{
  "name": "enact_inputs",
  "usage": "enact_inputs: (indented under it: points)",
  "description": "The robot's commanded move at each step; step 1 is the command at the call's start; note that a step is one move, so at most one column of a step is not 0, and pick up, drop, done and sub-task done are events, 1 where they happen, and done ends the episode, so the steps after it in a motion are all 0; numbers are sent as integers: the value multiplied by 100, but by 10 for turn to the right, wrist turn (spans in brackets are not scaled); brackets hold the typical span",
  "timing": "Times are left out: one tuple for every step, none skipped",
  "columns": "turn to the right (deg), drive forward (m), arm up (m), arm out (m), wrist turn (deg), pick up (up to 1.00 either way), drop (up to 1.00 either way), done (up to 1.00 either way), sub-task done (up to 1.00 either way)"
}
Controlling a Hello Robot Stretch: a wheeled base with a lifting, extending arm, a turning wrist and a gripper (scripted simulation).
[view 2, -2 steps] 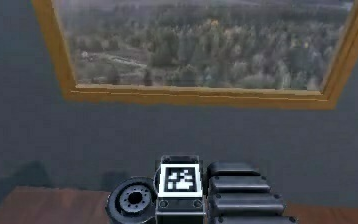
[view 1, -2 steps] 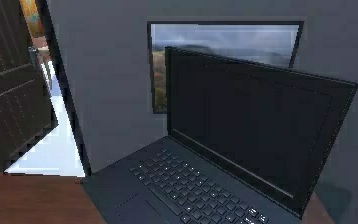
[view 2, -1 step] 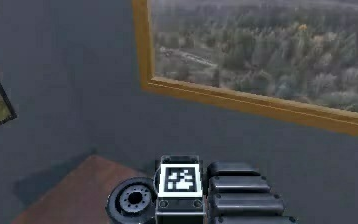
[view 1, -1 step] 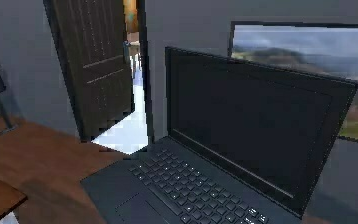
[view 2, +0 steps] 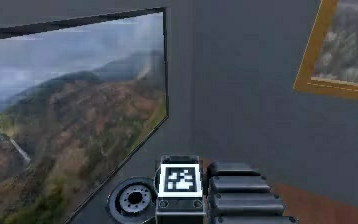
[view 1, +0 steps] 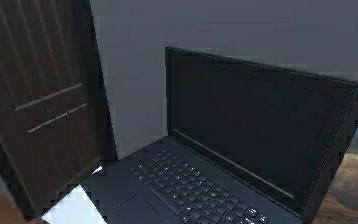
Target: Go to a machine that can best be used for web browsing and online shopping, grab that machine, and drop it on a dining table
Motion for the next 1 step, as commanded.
enact_inputs:
  points:
    - [-450, 0, 0, 0, 0, 0, 0, 0, 0]
